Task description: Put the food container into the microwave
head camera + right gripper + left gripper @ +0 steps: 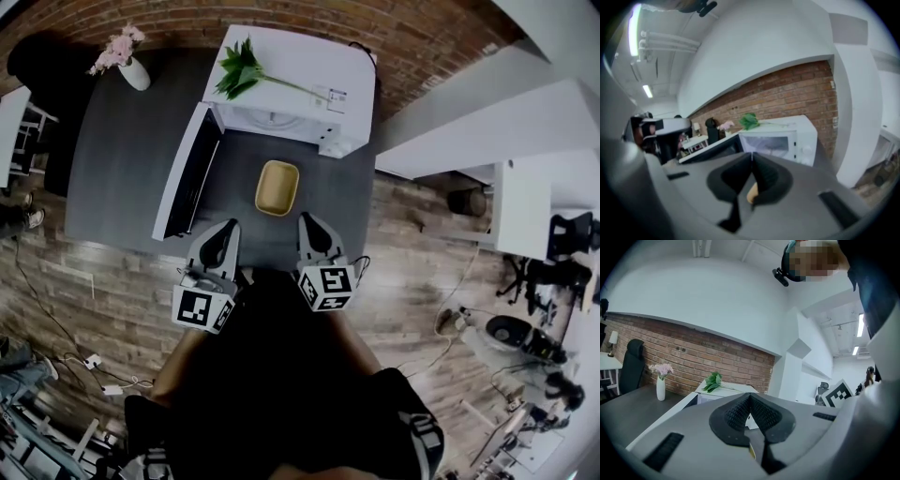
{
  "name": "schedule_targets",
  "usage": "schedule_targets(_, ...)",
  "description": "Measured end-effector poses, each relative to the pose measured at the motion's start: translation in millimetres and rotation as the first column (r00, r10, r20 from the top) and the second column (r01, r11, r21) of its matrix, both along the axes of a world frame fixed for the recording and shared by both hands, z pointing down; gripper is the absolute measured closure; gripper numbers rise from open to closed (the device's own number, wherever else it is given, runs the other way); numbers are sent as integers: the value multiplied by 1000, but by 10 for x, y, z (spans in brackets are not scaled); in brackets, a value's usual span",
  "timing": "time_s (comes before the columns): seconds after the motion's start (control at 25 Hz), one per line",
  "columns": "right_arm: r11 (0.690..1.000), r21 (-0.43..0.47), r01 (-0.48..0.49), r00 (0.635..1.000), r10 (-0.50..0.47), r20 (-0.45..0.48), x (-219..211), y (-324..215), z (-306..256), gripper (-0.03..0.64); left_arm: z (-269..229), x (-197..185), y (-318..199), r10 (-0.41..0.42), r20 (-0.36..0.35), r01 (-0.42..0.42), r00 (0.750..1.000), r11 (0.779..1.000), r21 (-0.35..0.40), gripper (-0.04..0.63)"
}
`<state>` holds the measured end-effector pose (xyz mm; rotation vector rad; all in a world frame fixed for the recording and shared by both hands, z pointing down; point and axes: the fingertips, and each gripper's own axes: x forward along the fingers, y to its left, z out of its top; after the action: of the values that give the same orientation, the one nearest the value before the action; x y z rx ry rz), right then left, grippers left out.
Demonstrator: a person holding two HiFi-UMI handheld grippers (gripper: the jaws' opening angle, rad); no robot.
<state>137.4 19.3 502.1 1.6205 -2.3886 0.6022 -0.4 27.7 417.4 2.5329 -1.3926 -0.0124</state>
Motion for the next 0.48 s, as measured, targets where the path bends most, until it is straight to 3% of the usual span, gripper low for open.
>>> schedule_targets(0.48,996,-60,-63,997,59,-58,-33,-283,249,583,51,58,-516,133,-8,-133,991,991,-9,560)
